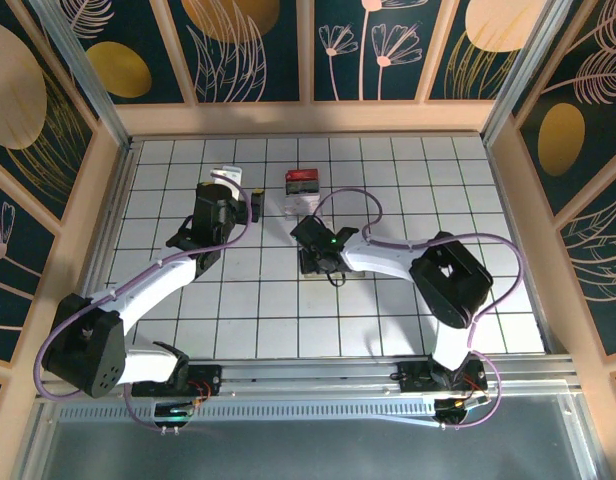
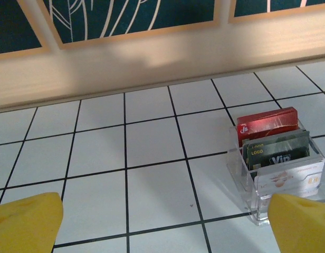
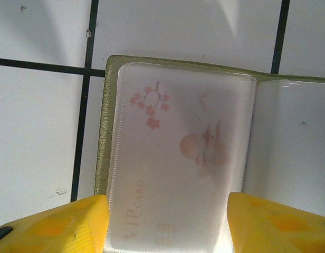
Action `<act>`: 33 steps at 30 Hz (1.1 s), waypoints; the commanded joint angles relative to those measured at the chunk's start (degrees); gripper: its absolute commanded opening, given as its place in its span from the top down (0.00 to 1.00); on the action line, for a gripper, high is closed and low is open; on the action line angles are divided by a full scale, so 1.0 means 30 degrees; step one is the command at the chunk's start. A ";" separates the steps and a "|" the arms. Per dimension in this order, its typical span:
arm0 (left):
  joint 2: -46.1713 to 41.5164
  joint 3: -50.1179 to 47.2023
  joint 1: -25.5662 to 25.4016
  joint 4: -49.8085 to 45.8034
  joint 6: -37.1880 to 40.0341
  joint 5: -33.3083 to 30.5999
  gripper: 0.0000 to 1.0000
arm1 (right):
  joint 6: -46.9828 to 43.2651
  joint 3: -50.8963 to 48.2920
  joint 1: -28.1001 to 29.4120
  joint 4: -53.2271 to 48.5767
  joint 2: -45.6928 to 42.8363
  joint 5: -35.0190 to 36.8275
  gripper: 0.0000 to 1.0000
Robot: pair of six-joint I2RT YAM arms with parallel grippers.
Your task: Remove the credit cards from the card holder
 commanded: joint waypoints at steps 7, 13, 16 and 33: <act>0.0496 0.0510 0.0088 0.0062 -0.0584 -0.0595 0.01 | -0.0033 0.0741 0.0131 -0.1492 0.0920 0.1804 0.40; 0.0478 0.0684 0.0087 0.0002 -0.0380 -0.0578 0.01 | -0.0090 0.1030 0.0131 -0.1968 0.1067 0.2557 0.50; 0.0502 0.0756 0.0092 -0.0026 -0.0292 -0.0584 0.01 | -0.0106 0.1165 0.0103 -0.2094 0.0955 0.2947 0.55; 0.0981 0.1372 0.0088 -0.1221 -0.0805 0.0268 0.01 | 0.0323 0.1262 -0.0221 -0.2908 0.0484 0.4545 0.59</act>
